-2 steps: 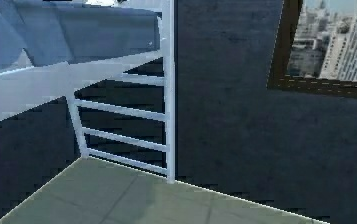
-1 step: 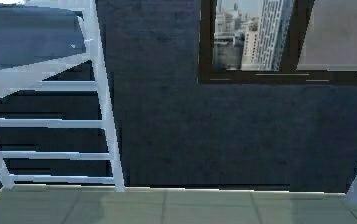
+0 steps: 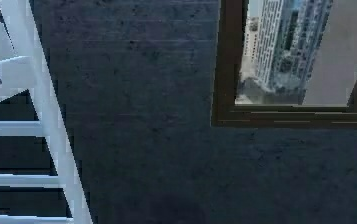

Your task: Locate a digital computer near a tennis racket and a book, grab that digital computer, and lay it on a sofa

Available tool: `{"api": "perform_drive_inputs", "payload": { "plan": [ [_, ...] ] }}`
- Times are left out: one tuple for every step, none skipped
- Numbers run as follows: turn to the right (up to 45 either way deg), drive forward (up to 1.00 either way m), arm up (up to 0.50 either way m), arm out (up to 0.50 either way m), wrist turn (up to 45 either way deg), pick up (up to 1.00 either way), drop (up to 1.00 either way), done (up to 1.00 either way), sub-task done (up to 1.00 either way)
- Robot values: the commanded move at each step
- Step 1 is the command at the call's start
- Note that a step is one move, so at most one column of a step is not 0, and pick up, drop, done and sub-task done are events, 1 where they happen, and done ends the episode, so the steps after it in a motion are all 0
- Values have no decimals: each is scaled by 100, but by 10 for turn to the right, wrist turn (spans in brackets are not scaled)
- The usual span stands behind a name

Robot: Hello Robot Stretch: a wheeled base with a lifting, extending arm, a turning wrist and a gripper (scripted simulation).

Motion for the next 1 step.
{"api": "perform_drive_inputs", "payload": {
  "plan": [
    [450, 0, 0, 0, 0, 0, 0, 0, 0]
  ]
}}
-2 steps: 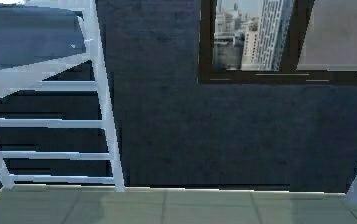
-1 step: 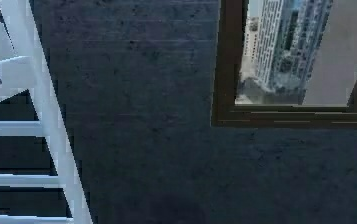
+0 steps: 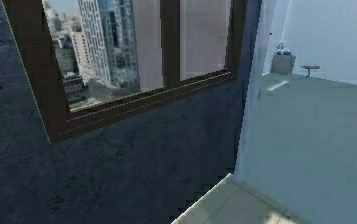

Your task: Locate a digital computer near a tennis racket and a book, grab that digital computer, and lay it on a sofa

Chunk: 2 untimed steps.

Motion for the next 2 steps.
{"api": "perform_drive_inputs", "payload": {
  "plan": [
    [210, 0, 0, 0, 0, 0, 0, 0, 0],
    [0, 50, 0, 0, 0, 0, 0, 0, 0]
  ]
}}
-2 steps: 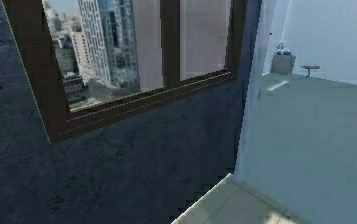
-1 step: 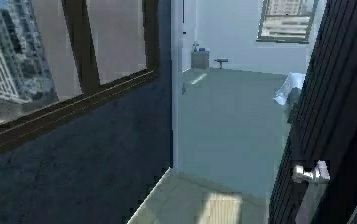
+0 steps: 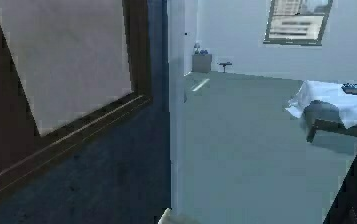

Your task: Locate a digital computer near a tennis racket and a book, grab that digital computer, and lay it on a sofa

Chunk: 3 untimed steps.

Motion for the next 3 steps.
{"api": "perform_drive_inputs", "payload": {
  "plan": [
    [270, 0, 0, 0, 0, 0, 0, 0, 0],
    [30, 0, 0, 0, 0, 0, 0, 0, 0],
    [0, 100, 0, 0, 0, 0, 0, 0, 0]
  ]
}}
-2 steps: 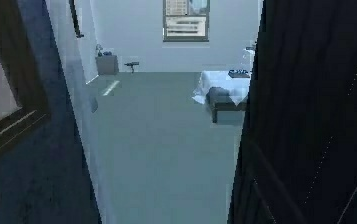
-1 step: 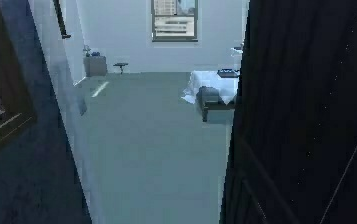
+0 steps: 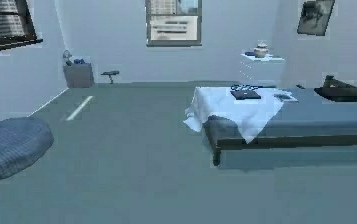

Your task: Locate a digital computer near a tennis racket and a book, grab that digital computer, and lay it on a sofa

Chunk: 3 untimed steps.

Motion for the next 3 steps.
{"api": "perform_drive_inputs", "payload": {
  "plan": [
    [0, 25, 0, 0, 0, 0, 0, 0, 0],
    [-60, 0, 0, 0, 0, 0, 0, 0, 0],
    [0, 25, 0, 0, 0, 0, 0, 0, 0]
  ]
}}
